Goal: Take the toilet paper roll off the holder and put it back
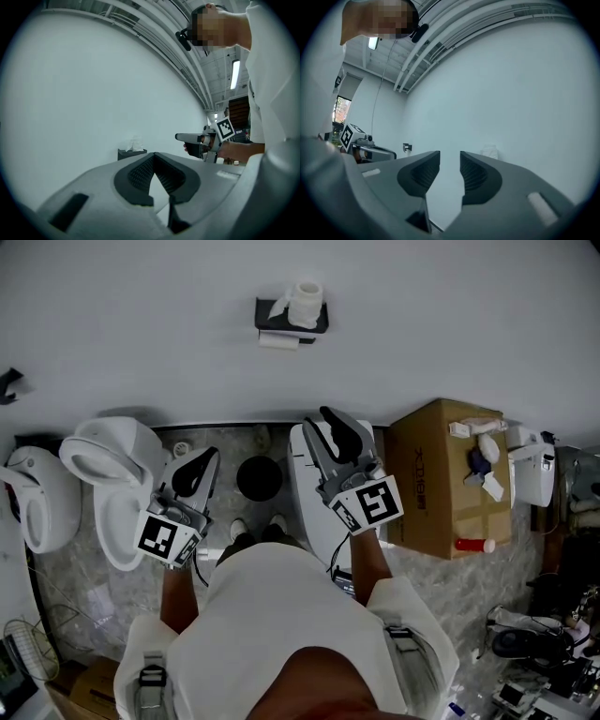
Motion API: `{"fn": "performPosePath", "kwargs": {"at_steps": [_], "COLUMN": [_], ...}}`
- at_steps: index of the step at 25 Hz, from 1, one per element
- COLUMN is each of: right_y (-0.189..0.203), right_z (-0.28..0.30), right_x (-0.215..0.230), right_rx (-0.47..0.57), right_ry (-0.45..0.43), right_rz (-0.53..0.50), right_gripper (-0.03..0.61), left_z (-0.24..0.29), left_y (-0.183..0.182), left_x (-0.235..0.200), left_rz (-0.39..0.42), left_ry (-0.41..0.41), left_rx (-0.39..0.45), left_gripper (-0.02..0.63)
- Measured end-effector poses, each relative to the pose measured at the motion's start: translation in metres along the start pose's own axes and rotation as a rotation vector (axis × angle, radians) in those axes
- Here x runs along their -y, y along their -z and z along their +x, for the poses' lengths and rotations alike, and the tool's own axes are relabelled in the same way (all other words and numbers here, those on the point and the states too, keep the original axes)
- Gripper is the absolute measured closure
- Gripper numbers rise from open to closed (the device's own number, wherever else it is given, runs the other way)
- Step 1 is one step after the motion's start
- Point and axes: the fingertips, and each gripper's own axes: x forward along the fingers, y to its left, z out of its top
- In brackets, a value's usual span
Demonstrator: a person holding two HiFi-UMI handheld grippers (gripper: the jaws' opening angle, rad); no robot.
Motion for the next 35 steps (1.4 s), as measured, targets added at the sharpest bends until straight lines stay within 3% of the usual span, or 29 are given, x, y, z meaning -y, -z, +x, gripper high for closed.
{"fn": "performPosePath", "kwargs": {"at_steps": [4, 10, 18, 26, 31, 35], "right_y": [0.001, 0.005, 0.031, 0.058, 0.064, 0.073], "right_z": [0.028, 0.059, 0.132, 0.197, 0.232, 0.242], "right_x": [0.015, 0.032, 0.096, 0.160, 0.183, 0.198], "right_rx": [-0.023, -0.039, -0.112, -0.162, -0.186, -0.270], "right_ry": [-0.009, 0.008, 0.086, 0.228, 0.267, 0.344], "right_rz": [-0.028, -0.041, -0.050, -0.064, -0.051, -0.069], "right_gripper": [0.305, 0.137, 0.101, 0.100, 0.100, 0.127], "left_z": [0.002, -0.003, -0.008, -0.022, -0.024, -0.022], "left_y": [0.002, 0.004, 0.004, 0.007, 0.012, 0.012], "left_x": [-0.005, -0.014, -0.020, -0.030, -0.038, -0.043], "left_rz": [-0.005, -0.010, -0.011, -0.012, -0.017, -0.016], "left_ry": [-0.009, -0.032, -0.058, -0.115, -0.141, -0.154], "left_rx": [-0.001, -0.003, -0.006, -0.022, -0.036, -0.040], "left_gripper": [0.611, 0.611, 0.611, 0.611, 0.611, 0.611]}}
